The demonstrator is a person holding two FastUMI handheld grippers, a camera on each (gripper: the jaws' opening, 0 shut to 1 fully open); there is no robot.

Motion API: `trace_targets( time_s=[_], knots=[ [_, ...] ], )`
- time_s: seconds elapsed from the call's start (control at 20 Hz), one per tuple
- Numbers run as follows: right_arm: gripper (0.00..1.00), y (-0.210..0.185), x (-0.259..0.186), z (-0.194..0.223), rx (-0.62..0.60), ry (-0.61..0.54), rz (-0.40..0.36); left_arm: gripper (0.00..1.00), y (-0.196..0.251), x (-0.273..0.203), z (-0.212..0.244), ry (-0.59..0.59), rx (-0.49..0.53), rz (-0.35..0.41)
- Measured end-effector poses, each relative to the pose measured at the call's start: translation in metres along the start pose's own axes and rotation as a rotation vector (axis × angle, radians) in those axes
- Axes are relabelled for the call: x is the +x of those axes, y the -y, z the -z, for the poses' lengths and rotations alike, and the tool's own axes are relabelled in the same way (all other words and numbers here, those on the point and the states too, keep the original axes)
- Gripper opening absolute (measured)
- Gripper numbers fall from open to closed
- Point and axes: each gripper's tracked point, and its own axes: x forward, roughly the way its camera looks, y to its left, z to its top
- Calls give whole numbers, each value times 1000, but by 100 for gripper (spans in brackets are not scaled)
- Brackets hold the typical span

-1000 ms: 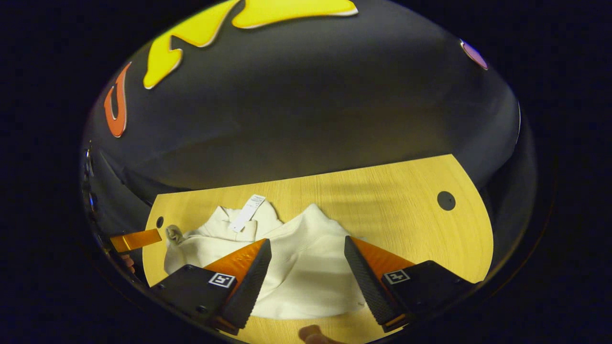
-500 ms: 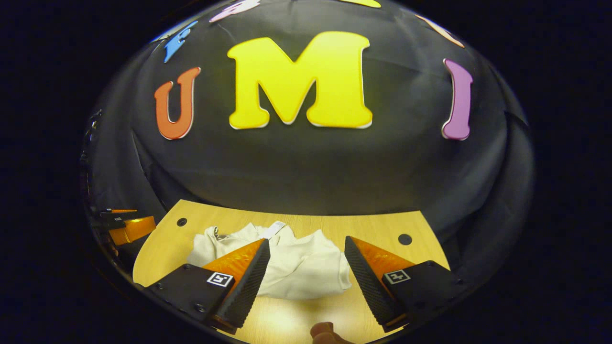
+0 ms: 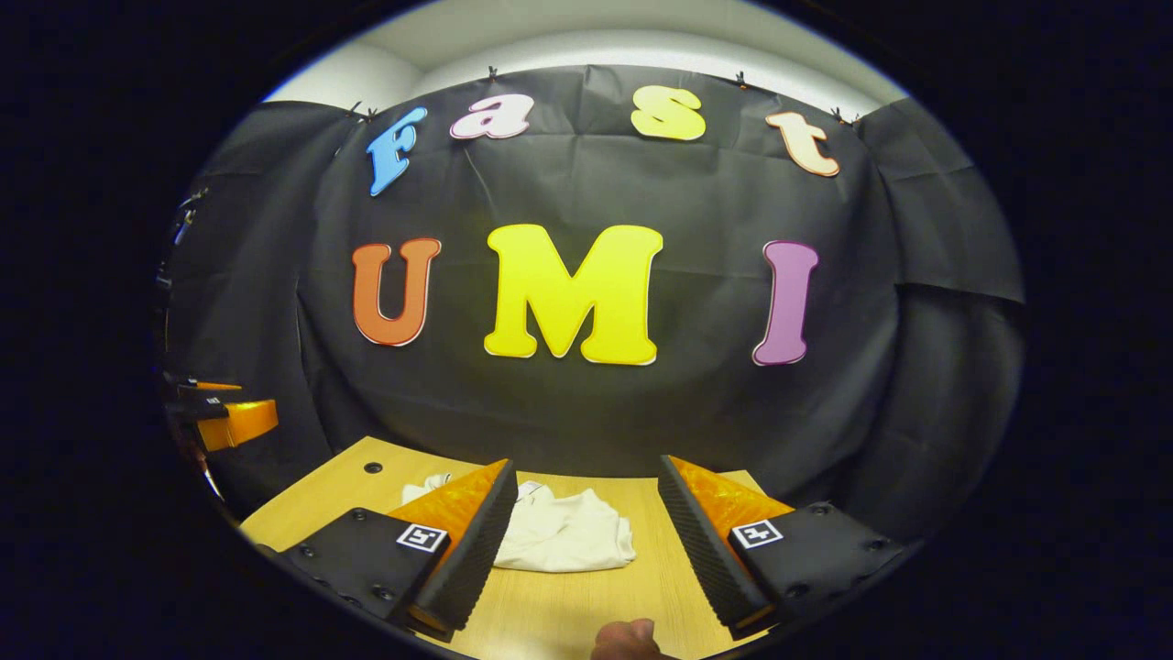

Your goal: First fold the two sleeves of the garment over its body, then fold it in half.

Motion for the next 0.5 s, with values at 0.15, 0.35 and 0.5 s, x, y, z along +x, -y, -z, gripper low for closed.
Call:
trace_targets(
  time_s=[0.15,0.35,0.5],
  knots=[
    [96,-5,-28,-2,1,-2,2,98,-11,-36,-23,68,-9,-8],
    [97,-27,-55,-17,16,33,15,88,-16,-68,-48,144,1,-6],
    [96,-59,-63,-19,-8,56,-45,97,-8,-78,-51,162,-14,26]
  ],
)
